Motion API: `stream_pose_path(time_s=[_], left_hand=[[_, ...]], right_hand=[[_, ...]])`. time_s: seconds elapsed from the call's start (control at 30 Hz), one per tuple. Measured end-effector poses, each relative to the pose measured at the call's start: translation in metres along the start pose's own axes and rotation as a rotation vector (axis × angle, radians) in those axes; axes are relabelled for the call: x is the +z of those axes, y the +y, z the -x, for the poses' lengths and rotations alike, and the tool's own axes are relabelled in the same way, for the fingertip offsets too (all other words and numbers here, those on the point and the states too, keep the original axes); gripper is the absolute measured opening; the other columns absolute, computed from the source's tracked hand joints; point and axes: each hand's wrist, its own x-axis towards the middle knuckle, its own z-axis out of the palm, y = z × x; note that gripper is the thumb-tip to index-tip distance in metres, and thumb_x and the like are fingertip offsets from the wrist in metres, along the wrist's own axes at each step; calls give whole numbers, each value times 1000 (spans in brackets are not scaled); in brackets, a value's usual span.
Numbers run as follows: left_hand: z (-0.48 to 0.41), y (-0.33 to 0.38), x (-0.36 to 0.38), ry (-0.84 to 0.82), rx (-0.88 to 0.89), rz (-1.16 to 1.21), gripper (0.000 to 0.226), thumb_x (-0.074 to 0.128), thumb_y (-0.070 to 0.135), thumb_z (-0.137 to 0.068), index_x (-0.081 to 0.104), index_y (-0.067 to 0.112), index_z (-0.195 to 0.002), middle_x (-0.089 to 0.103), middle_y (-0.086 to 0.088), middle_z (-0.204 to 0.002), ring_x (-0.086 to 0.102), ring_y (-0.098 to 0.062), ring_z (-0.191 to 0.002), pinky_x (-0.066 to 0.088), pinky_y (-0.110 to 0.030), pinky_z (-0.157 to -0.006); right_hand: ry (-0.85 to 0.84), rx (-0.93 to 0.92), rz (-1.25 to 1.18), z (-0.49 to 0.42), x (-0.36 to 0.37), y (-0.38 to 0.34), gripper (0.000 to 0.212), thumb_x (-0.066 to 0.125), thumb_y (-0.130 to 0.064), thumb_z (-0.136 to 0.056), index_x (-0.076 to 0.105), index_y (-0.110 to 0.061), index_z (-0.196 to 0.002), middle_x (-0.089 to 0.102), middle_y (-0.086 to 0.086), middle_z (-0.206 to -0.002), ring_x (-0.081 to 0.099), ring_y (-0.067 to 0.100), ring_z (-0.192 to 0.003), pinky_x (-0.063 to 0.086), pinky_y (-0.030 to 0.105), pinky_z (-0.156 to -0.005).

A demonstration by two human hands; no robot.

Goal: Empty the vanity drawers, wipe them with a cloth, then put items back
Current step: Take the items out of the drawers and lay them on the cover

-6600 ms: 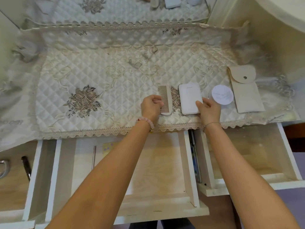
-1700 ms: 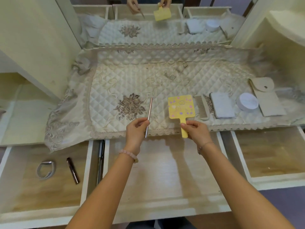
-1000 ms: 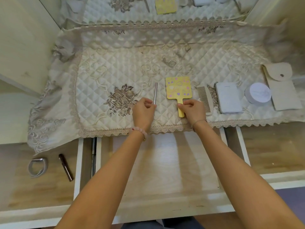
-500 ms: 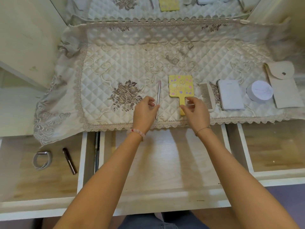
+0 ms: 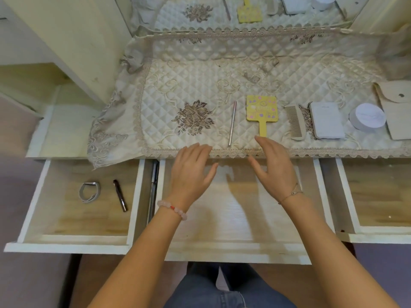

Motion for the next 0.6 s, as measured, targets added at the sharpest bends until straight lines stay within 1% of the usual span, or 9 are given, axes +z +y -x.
stream_pose_path(time_s=[0.1, 0.27, 0.4, 0.6], left_hand=[[24, -1, -7, 15, 2, -43, 41, 59, 29, -87, 59, 3, -119, 62, -13, -119, 54, -29, -117, 38, -46, -103], [51, 1, -13, 23, -38, -92, 49, 59, 34, -87, 55, 4, -126, 57, -11, -129, 48, -27, -125, 31, -45, -108], [70, 0, -15, 0, -102, -101, 53, 54, 39, -89, 50, 8, -131, 53, -9, -134, 42, -25, -131, 26, -44, -111], [102, -11, -23, 66, -216, -158, 53, 53, 41, -89, 50, 8, -131, 54, -9, -133, 43, -26, -129, 29, -45, -110]], right_hand=[[-41, -15, 3, 19, 2, -10, 50, 59, -23, -89, 45, -2, -132, 51, 15, -131, 45, 31, -124, 34, 40, -108], [-90, -49, 9, 39, 3, -28, 53, 59, -24, -90, 43, -1, -135, 47, 16, -136, 41, 30, -129, 29, 38, -111], [-134, -82, 12, 44, 4, -40, 54, 55, -27, -91, 40, -4, -137, 44, 13, -140, 37, 27, -133, 26, 37, -113], [-195, -191, -4, 43, 17, -59, 55, 55, -28, -92, 39, -4, -138, 43, 12, -141, 37, 27, -133, 25, 36, -113]])
